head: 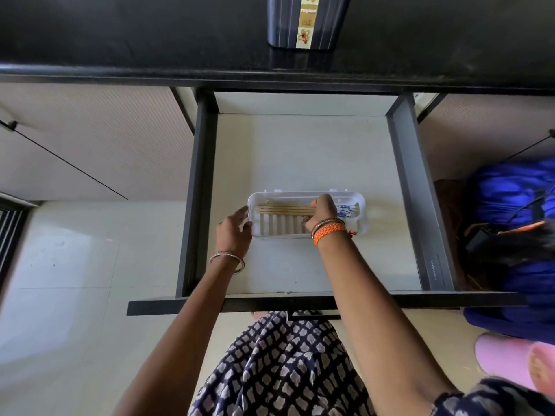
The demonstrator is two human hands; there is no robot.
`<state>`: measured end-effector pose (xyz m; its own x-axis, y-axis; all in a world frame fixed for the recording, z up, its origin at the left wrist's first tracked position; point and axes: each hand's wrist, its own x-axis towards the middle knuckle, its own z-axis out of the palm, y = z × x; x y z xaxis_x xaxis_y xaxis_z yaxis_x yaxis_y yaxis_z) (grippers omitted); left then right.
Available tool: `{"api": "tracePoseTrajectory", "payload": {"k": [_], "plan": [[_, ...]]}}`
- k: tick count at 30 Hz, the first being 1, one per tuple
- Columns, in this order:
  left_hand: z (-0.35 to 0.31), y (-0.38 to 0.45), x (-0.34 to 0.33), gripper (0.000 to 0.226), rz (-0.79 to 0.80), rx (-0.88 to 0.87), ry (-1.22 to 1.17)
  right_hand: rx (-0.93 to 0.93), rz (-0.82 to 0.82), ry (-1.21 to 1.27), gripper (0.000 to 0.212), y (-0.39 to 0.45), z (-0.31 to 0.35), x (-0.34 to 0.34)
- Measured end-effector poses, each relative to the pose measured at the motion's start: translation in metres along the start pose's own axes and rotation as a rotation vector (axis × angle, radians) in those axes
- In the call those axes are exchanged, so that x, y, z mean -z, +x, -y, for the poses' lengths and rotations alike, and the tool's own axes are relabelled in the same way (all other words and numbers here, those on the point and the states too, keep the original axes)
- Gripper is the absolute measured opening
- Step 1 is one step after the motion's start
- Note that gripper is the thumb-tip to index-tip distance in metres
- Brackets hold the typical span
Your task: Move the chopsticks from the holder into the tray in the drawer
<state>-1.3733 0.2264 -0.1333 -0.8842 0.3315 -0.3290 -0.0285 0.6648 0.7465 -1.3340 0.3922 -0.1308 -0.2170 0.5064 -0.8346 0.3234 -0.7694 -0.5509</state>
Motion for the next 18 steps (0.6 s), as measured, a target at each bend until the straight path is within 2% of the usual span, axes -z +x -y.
{"api": "tracePoseTrajectory", "payload": {"k": [3, 9, 11, 14, 16, 18], "plan": [[-0.001, 0.0, 0.001, 0.042, 0.017, 0.008, -0.008, 0.036, -0.007, -0.07, 0.023, -0.005, 0.0, -0.001], [-0.001, 0.002, 0.001, 0.042, 0.027, 0.014, -0.027, 0.002, 0.039, 0.046, 0.021, -0.014, 0.001, 0.016], [-0.003, 0.006, 0.008, 0.041, 0.001, 0.084, -0.17, 0.047, 0.059, 0.007, 0.017, -0.025, 0.005, 0.018], [-0.027, 0.02, 0.025, 0.037, -0.115, 0.129, -0.424, 0.239, 0.006, -0.091, 0.006, -0.039, 0.029, 0.014], [-0.061, 0.034, 0.039, 0.035, -0.12, 0.028, -0.471, 0.461, -0.03, -0.225, 0.005, -0.049, 0.056, 0.008], [-0.105, 0.049, 0.054, 0.035, -0.107, -0.142, -0.467, 0.681, 0.0, -0.341, 0.016, -0.063, 0.094, -0.001]]}}
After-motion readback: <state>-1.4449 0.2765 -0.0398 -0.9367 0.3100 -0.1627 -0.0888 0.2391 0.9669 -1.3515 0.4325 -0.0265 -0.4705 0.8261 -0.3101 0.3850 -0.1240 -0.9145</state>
